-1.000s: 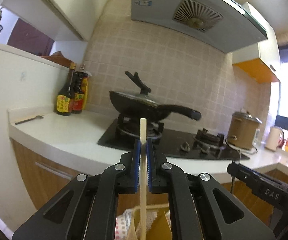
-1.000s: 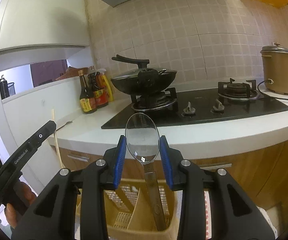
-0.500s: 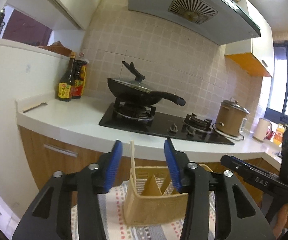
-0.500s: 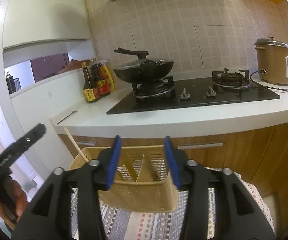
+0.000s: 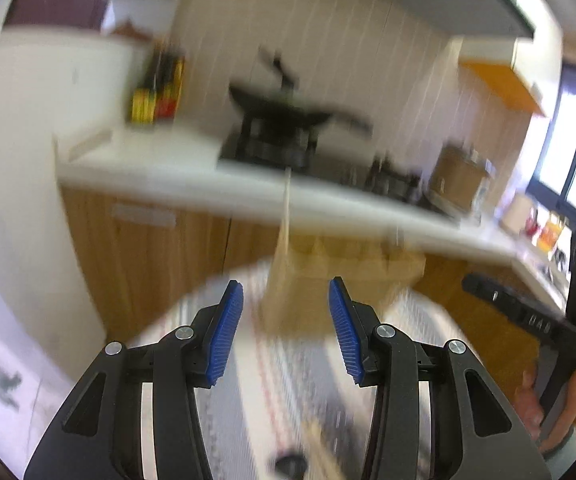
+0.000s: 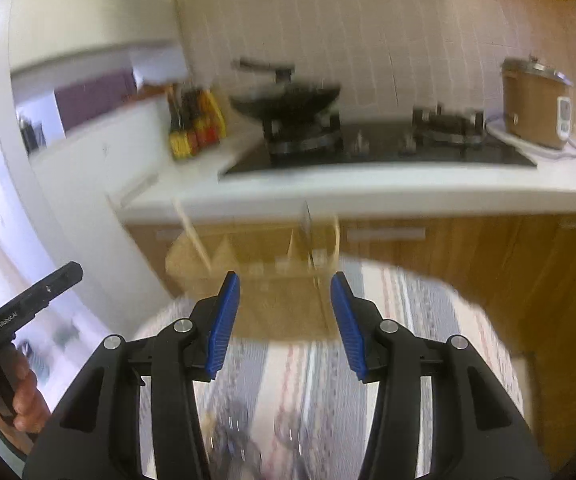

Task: Organize utensils
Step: 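Grasp the black spoon with the left tool while the right tool grasps a clear spoon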

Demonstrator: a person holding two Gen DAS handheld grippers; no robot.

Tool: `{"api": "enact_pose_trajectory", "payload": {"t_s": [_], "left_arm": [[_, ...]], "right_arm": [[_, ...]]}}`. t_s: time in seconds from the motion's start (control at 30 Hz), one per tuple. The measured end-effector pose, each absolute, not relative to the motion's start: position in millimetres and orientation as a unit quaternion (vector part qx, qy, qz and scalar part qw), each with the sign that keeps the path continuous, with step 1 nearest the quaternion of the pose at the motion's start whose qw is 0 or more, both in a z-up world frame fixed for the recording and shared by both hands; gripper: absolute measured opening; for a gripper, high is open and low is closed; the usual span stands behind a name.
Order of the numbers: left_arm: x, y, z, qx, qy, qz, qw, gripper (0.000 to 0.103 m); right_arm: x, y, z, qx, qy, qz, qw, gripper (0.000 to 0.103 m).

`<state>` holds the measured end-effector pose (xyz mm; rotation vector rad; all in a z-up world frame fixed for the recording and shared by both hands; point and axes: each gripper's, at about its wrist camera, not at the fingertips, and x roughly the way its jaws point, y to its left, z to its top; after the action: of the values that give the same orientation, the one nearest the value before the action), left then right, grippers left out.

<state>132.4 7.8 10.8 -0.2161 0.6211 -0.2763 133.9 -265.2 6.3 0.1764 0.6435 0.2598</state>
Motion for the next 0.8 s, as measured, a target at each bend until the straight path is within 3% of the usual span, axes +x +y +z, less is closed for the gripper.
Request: {"api": "enact_pose_trajectory", "payload": {"t_s": [0.17, 0.3, 0.8], "left_arm": [[132.8, 7.9, -59.4, -0.121, 0.456, -0.157, 0.868, 0.042], [131.2, 2.5, -96.4, -0.118, 0.507, -0.159, 0.839, 0.042], [122.5, -50.2, -130.1, -0.036, 0.542, -0.126, 0.83, 0.042]], "right_arm": [[126.3, -253.7, -38.5, 0.062, 0.416, 0.131, 0.898, 0.044], [119.8, -253.5, -57.7, 0.058, 0.445, 0.135, 0.883, 0.044], [122.5, -255.6, -95.4, 0.043, 0.507, 0.145, 0.849, 0.044]]}}
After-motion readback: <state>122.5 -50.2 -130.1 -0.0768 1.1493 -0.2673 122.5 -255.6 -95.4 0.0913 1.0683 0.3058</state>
